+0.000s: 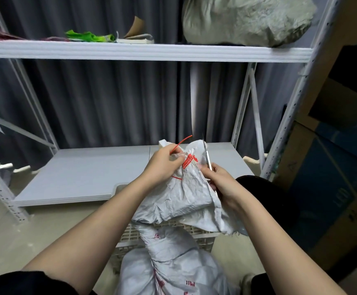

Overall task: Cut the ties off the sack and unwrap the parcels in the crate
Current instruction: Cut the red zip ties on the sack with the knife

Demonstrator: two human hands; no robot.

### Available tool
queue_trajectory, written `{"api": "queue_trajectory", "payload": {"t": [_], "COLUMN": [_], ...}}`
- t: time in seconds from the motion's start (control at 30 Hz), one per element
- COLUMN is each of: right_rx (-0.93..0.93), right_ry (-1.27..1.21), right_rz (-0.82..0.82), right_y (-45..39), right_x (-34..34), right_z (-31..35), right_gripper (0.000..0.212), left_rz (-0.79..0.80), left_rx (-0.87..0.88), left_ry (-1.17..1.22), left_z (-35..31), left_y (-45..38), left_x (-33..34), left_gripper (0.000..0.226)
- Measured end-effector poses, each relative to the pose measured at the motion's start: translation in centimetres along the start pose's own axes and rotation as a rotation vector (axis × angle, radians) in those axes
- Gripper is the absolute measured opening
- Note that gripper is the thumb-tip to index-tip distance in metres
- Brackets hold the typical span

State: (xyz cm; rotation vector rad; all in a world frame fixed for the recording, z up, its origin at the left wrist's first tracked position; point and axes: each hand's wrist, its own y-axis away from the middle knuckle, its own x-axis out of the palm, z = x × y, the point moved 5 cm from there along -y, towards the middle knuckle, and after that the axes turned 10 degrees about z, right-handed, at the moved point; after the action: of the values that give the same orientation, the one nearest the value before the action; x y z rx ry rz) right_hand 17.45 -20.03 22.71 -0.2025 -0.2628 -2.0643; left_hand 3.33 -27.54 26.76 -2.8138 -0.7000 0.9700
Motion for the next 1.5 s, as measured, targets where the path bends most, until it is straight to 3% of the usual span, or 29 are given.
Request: {"api": "queue_trajectory", "payload": {"t": [0.17,0.37,0.53,0.83,1.0,1.17,1.23,1.33,1.5], "right_rx": [-0.016,-0.107,-0.208,-0.166,-0.15,-0.04,-0.004,0.002,-0.001], "right_ry": [0.119,0.223,0.348,0.857,0.914,0.951,0.973,1.148,1.389], "right_rz": [-0.206,-0.381,-0.481,-0.478,-0.487,-0.316,-0.296,-0.28,-0.323], "right_y": [-0.2,0.1,0.7,1.1,2.5,3.9,4.8,6.0,7.2], "right_x": [0.0,-1.1,-0.9,0.8,2.0,2.6,3.1,4.2,5.6], "right_z": [-0.3,0.5,1.4,1.4,1.4,1.7,2.1,2.5,3.3], "right_gripper": [0.028,0.038,0.032,0.021,0.022,0.019,0.016,0.023,0.031], "left_rz": [0.05,0.116,0.248,0.39,0.338,0.311,0.3,0.286,0.224], "left_rx": [0.001,-0.078,-0.117,-0.166,-0.195,-0.214,-0.214,-0.207,-0.202], "left_ry": [-0.027,0.134,0.143,0.086,0.056,0.029,0.027,0.032,-0.069], "left_z": [-0.4,-1.1,-1.7,-0.8,0.5,1.1,1.1,1.0,1.2], "left_y": [0.2,0.5,1.1,2.5,3.0,3.0,2.9,2.8,2.8], "left_x": [0.8,-0.3,-0.8,-1.2,-1.8,-2.0,-2.0,-1.8,-1.7], "left_gripper": [0.019,0.026,0.034,0.027,0.028,0.019,0.027,0.039,0.039]}}
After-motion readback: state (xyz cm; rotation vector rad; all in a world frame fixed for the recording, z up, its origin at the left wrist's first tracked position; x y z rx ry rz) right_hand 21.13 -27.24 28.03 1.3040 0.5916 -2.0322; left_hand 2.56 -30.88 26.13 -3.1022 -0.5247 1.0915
